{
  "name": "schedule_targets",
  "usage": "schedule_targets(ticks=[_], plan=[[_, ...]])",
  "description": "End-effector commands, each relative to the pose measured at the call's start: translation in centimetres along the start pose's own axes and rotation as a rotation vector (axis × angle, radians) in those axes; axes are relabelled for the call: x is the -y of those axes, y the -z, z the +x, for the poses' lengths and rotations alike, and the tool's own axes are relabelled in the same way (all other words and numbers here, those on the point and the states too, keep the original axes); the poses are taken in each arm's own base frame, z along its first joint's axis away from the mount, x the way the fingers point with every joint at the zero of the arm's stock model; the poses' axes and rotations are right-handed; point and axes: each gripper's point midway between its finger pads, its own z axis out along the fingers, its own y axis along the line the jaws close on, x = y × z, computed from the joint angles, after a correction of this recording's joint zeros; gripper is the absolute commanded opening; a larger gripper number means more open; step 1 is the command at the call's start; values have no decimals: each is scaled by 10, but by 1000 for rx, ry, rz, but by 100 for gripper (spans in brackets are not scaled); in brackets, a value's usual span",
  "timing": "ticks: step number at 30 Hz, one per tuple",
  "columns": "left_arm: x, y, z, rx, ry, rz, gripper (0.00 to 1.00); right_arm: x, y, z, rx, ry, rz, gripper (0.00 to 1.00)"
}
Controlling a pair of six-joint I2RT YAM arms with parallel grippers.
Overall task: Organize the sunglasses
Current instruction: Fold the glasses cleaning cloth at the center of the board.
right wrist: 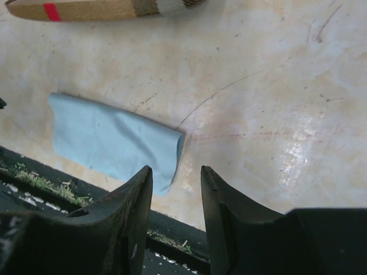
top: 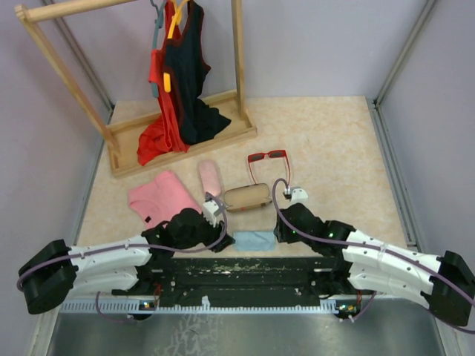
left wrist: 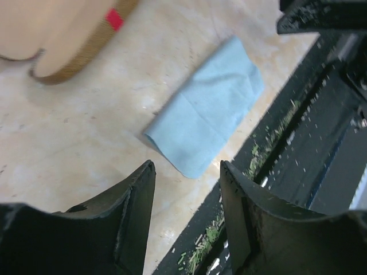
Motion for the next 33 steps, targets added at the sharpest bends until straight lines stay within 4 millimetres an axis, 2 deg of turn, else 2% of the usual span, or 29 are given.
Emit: schedule_targets(ticks=[1, 4, 8, 12, 19, 27, 33], plan=[[-28, 4, -17, 70, 117, -200, 56, -3, -2, -31, 111, -70, 43, 42], [-30, -3, -25, 71, 167, -239, 57, -4, -9, -33, 112, -62, 57, 52], [-31, -17, -25, 33, 207, -266, 56, -14, -18, -31, 76, -36, 38, 55], [-35, -26, -25, 30, 266, -300, 54, -13, -26, -28, 59, -52, 62, 53], [-38, -29, -13, 5, 326, -344, 52, -8, -31, -25, 46, -127, 98, 48], [-35, -31, -11, 24, 363, -352, 52, -15, -43, -14, -2, -166, 73, 46], [-32, -34, -7, 12, 367, -346, 52, -21, -48, -9, -35, -171, 49, 42]])
